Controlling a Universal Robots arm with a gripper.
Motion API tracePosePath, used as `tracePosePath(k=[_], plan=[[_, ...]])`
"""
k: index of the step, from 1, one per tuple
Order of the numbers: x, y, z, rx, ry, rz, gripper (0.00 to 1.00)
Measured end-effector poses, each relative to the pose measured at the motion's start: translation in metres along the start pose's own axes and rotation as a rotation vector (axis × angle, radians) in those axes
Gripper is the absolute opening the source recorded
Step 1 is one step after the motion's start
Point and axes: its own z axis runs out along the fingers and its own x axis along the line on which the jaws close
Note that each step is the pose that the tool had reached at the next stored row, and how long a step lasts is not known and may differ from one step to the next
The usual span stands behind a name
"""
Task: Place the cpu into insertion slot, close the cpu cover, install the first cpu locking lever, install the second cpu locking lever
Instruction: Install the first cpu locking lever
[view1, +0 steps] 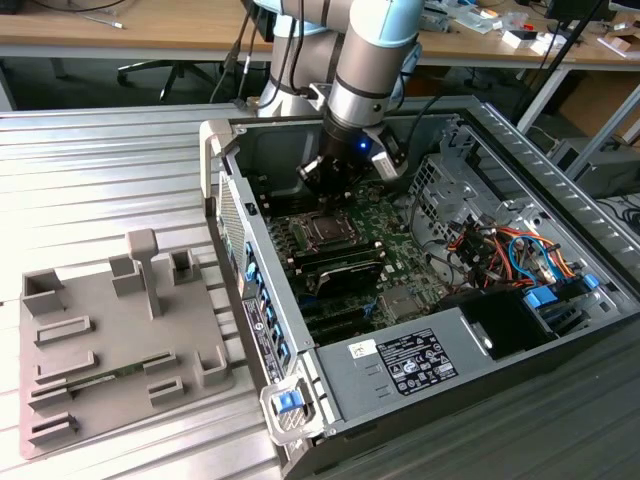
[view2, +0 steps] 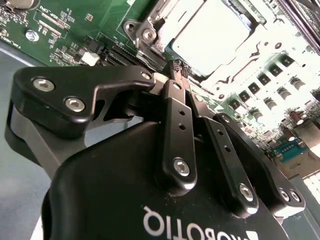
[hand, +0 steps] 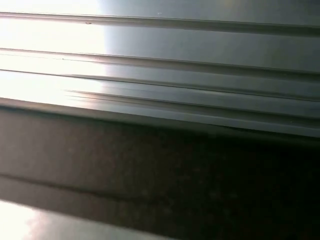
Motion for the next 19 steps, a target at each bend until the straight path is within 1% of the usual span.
tracePosePath(k=[1, 5, 10, 19], plan=[[-0.0014, -0.0002, 0.0005, 0.0000, 0.0003, 0.000, 0.11], [-0.0037, -0.0009, 0.0009, -0.0003, 0.0003, 0.000, 0.11], [-0.0064, -0.0050, 0.0011, -0.0002, 0.0007, 0.000, 0.11], [-0.0113, -0.0077, 0.0021, 0.0000, 0.0019, 0.000, 0.11]])
